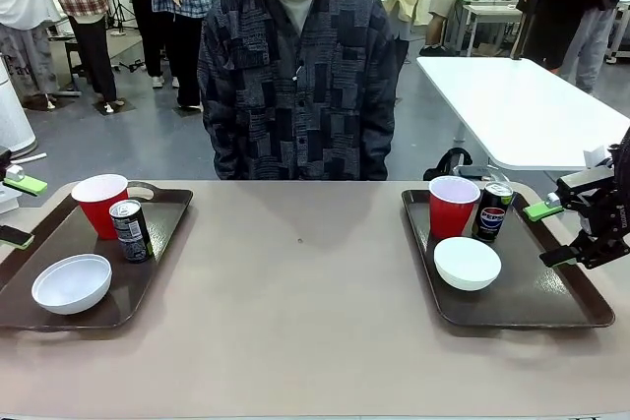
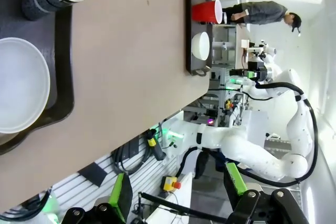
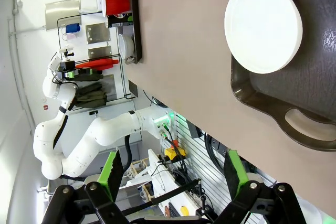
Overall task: Prepare tableware on both trays.
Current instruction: Pick up a Picnic Bowl from the table and place it on a Handle tray.
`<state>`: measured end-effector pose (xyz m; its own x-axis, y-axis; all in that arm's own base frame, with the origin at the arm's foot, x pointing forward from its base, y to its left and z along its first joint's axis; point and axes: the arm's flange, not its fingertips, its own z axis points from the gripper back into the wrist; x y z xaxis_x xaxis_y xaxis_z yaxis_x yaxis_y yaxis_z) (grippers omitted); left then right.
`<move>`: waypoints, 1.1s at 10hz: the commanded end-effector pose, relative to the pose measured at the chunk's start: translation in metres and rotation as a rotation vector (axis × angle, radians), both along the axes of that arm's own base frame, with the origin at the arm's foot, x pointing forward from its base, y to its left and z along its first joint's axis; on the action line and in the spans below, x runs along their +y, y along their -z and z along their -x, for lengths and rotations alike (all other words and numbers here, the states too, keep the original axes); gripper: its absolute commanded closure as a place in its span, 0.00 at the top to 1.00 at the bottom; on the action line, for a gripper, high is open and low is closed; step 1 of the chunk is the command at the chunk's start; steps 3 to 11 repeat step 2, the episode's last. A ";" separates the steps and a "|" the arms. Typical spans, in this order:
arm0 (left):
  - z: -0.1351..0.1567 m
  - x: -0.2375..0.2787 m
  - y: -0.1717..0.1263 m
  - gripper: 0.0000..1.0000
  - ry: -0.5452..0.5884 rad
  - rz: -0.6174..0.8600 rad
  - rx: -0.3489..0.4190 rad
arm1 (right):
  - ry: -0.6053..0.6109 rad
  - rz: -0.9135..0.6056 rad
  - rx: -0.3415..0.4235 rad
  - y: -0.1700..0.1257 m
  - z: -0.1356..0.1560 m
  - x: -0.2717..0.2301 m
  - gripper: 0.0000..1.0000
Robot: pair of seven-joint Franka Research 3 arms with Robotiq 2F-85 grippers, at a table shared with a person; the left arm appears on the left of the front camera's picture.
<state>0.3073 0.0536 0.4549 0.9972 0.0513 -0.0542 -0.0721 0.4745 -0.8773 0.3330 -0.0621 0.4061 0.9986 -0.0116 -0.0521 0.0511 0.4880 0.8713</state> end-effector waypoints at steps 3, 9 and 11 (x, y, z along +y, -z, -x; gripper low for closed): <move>0.000 0.002 0.001 0.93 -0.005 0.006 0.002 | -0.004 -0.016 -0.007 0.000 0.001 0.001 1.00; 0.000 0.002 0.001 0.93 -0.005 0.006 0.002 | -0.004 -0.016 -0.007 0.000 0.001 0.001 1.00; 0.000 0.002 0.001 0.93 -0.005 0.006 0.002 | -0.004 -0.016 -0.007 0.000 0.001 0.001 1.00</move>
